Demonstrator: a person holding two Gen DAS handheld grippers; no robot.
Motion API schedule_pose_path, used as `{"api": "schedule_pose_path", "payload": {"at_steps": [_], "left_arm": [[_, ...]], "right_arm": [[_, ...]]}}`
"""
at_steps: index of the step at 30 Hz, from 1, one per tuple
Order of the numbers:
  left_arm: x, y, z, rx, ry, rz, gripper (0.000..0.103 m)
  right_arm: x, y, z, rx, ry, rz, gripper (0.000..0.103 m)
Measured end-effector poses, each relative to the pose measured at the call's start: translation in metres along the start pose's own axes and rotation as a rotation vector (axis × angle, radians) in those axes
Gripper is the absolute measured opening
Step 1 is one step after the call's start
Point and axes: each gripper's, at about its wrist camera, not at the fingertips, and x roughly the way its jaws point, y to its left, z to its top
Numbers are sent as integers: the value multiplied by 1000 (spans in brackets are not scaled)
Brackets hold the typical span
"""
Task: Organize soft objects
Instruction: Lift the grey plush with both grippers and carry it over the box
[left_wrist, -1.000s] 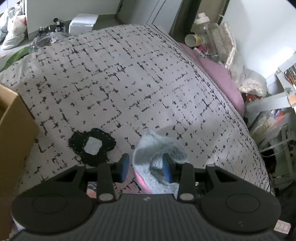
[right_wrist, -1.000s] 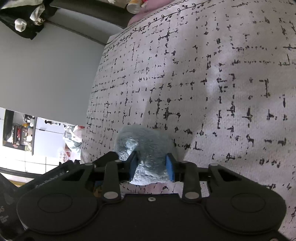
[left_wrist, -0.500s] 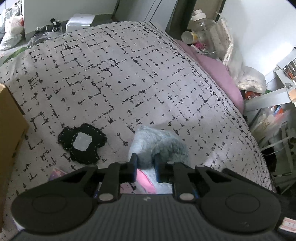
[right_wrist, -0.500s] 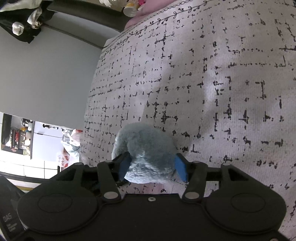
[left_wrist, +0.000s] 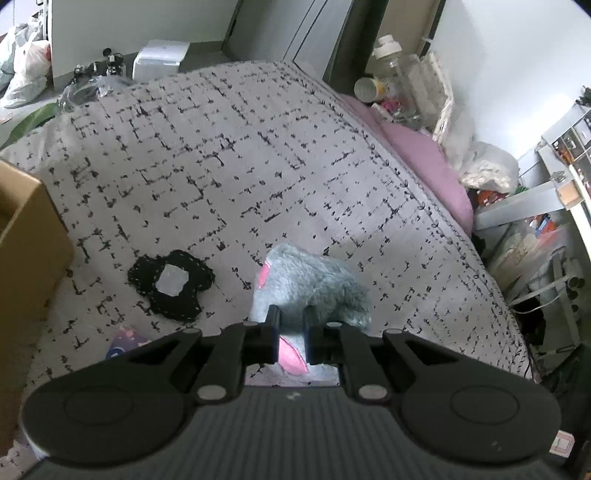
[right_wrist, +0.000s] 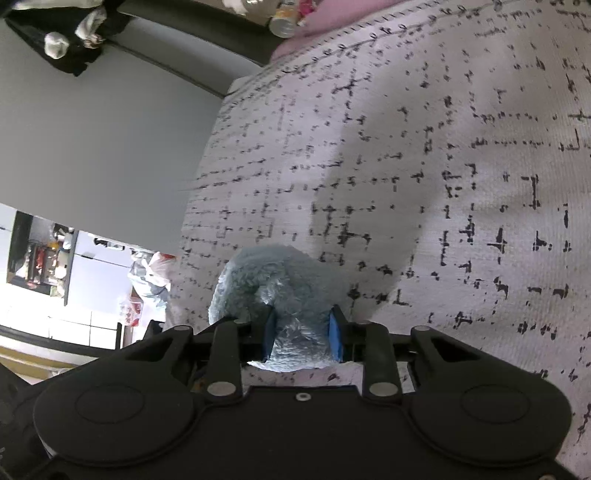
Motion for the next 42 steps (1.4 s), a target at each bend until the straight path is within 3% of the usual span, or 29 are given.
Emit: {"api": "schedule_pose_path", "payload": {"at_steps": [18,42], "left_arm": [[-76,19,-7,-10,-133,-13,11],[-137,77,-4,-71,-210,-13,11]], "right_arm": [[-27,47,-29,-120,-28,125,28],[-19,114,-77,-300,-36,200,27]]}}
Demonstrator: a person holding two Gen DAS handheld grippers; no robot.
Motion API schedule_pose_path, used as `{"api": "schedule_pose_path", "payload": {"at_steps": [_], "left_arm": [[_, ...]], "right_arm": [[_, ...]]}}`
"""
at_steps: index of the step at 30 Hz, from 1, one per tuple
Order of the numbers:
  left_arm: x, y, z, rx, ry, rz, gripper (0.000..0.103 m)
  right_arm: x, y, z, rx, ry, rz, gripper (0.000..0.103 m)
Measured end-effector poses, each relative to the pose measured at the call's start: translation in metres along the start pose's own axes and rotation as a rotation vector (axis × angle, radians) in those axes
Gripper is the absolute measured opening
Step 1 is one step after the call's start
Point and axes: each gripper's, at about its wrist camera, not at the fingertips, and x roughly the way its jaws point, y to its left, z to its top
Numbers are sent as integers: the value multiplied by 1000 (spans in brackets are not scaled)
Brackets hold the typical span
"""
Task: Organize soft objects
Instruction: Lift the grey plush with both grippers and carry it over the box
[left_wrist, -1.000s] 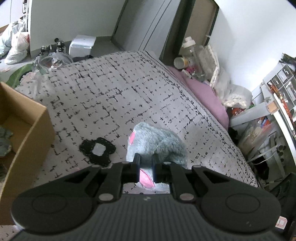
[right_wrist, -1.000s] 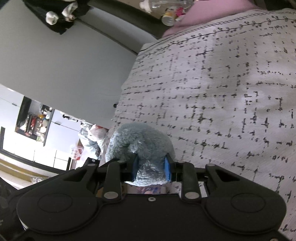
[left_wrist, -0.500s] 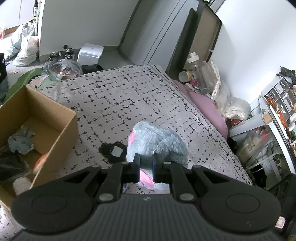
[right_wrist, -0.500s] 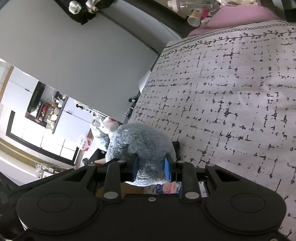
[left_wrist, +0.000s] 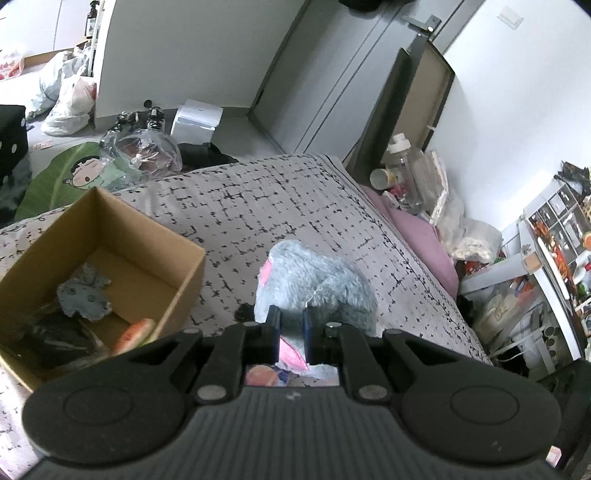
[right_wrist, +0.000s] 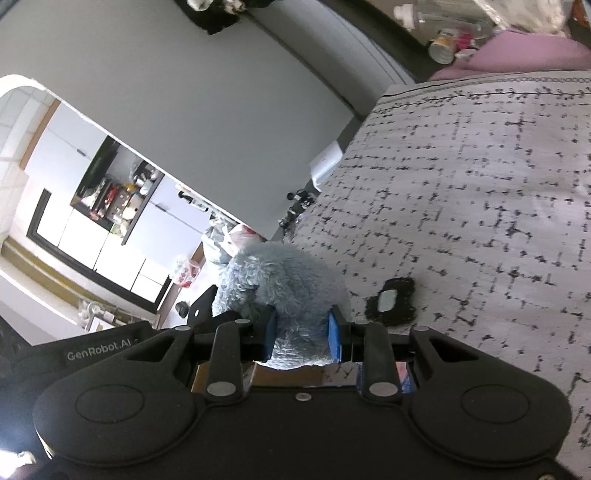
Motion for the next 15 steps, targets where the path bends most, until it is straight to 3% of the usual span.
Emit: {"api": "schedule_pose_path", "payload": {"at_steps": [15], "left_arm": [[-18,67,13,-70,-23,0,11]], "right_arm": [[37,43,-32,-125,-9,60,27]]}}
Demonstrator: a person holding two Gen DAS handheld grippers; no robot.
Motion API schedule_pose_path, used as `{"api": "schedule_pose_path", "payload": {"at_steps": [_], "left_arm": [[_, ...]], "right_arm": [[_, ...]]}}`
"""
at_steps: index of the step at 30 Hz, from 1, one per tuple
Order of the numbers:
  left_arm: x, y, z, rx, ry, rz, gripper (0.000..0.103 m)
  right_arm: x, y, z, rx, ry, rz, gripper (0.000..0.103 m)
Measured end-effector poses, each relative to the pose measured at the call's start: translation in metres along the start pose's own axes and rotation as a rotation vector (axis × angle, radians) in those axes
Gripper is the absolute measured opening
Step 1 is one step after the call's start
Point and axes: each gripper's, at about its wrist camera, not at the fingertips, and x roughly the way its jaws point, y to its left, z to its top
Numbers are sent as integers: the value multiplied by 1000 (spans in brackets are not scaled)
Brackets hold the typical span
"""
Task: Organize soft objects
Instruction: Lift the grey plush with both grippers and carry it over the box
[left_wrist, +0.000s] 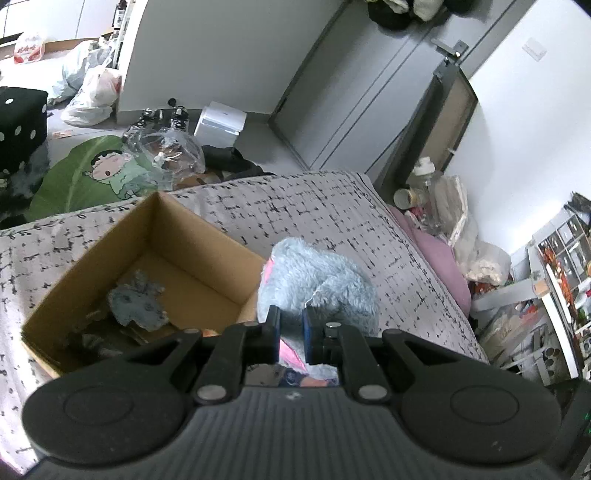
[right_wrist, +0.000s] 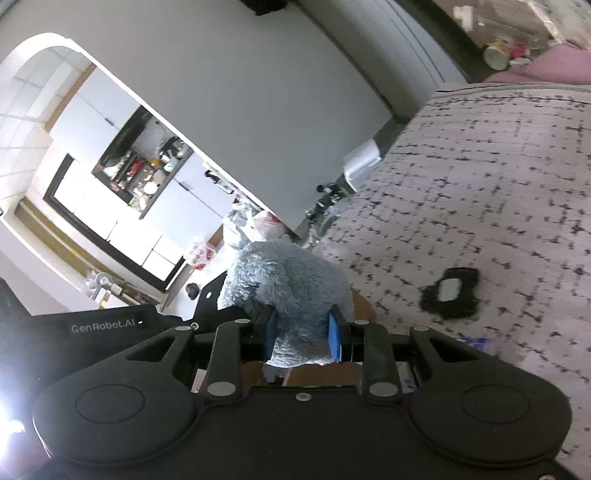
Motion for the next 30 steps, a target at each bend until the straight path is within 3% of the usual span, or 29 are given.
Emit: {"api": "schedule_pose_path", "payload": {"at_steps": [14,18,24,25,30], "left_arm": [[2,55,19,-62,1,-32,10],[5,68,25,-78,2,-34,10],[14,87,37,-86,2,-18,5],[15,91,40,-92,3,-19,0],[26,103,48,-105,15,-2,0]], "right_arm": [[36,20,-13,-30,11,40,28],[50,22,-13,-26,32,55,33],[53,23,-11,-30,48,9,34],[53,22,-11,-26,51,4,34],[55,15,-8,-8,66,-55,34]]}}
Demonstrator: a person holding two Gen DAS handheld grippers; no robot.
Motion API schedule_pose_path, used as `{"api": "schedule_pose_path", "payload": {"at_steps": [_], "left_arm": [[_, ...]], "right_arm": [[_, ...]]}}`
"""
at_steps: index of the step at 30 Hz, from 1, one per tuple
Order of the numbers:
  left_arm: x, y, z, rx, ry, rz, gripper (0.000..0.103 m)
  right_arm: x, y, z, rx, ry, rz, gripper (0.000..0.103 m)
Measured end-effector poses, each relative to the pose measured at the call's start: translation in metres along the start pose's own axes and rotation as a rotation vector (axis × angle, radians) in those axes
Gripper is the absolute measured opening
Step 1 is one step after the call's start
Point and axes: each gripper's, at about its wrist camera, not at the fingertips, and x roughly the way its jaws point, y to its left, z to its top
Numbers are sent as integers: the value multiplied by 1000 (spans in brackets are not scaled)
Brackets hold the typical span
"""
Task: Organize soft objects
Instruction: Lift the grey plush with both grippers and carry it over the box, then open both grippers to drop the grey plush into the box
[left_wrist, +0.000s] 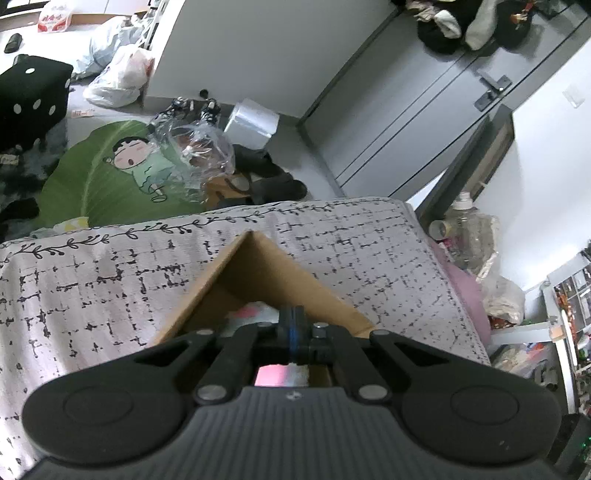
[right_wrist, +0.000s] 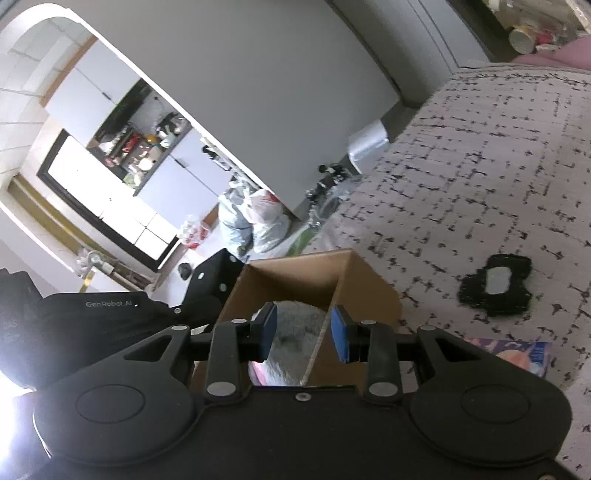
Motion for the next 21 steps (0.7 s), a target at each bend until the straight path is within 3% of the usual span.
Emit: {"api": "schedule_pose_path", "payload": {"at_steps": [4,7,15,18,21], "left_arm": [[4,3,2,2,25,3,0],[2,1,1,19,30,29,1],[-1,-13,-5,71,53,70,8],[-4,-22,-9,88,48,76,18],[-9,-32,-14,115,33,80,40]], "right_arm": [[-3,-8,7,26,6,-35,34],[-7,-16,10,45,0,-59,47],[-27,-26,18,76,-4,-110,49],[-36,-28,19,82,-7,-127,52],[-43,-28,17,89,2,-145,53]]}}
